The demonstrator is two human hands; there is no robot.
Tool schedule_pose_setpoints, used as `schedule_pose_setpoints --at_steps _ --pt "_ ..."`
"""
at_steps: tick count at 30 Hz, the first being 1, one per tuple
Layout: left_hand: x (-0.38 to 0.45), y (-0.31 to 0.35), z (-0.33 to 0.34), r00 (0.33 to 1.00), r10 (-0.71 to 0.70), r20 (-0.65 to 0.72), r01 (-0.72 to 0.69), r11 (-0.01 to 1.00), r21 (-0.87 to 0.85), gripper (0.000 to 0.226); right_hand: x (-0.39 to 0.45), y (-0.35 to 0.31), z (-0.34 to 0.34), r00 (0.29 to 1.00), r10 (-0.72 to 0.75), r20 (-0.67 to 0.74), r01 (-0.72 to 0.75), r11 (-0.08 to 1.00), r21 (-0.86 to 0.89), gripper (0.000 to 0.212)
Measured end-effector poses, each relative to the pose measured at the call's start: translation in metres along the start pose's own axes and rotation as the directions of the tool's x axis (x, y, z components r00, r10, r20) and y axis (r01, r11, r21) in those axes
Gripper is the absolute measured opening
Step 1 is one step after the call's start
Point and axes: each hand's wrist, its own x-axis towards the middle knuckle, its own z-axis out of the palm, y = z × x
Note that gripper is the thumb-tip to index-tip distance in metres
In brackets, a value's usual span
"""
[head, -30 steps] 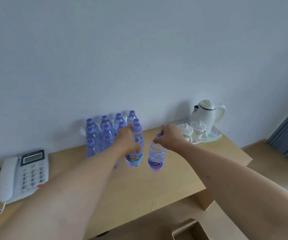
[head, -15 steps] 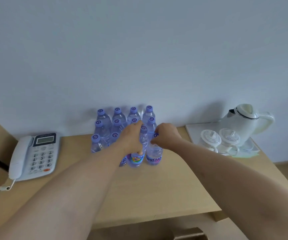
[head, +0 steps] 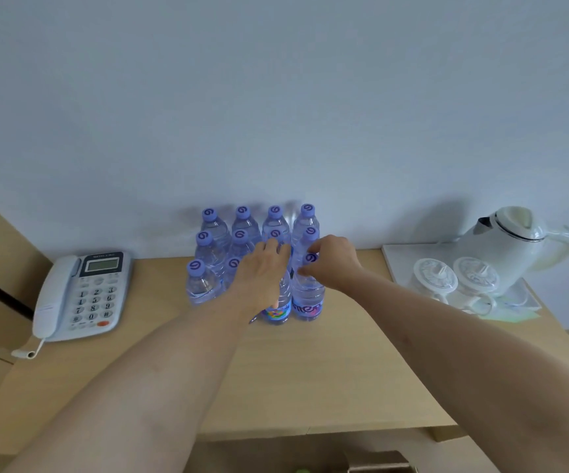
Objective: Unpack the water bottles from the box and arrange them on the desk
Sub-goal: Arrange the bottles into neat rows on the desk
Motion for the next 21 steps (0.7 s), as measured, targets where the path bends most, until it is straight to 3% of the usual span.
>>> schedule_pose_setpoints --at_steps 7,12,17,21 --pt "-0.005 0.004 0.003 1.0 -0.007 0.012 0.006 0.998 0.056 0.076 -0.013 0.005 0.002 1.0 0.022 0.012 -0.023 0.999 0.03 0.037" --pt "-0.008 -0.003 -0.011 0.999 0.049 -0.004 -0.05 0.997 -0.051 0.052 -0.016 -0.005 -0.013 0.999 0.038 -0.011 -0.038 0.999 -0.016 0.051" --pt "-0.007 -0.011 -0.024 0.999 0.023 0.04 -0.018 0.992 -0.123 0.03 -0.018 -0.018 -0.011 0.999 0.029 0.03 -0.028 0.999 -0.043 0.051" --pt "-0.005 -0.006 -0.024 0.999 0.031 0.02 -0.028 0.991 -0.132 0.025 -0.018 -0.015 -0.017 0.999 0.02 0.037 -0.017 0.996 -0.083 0.05"
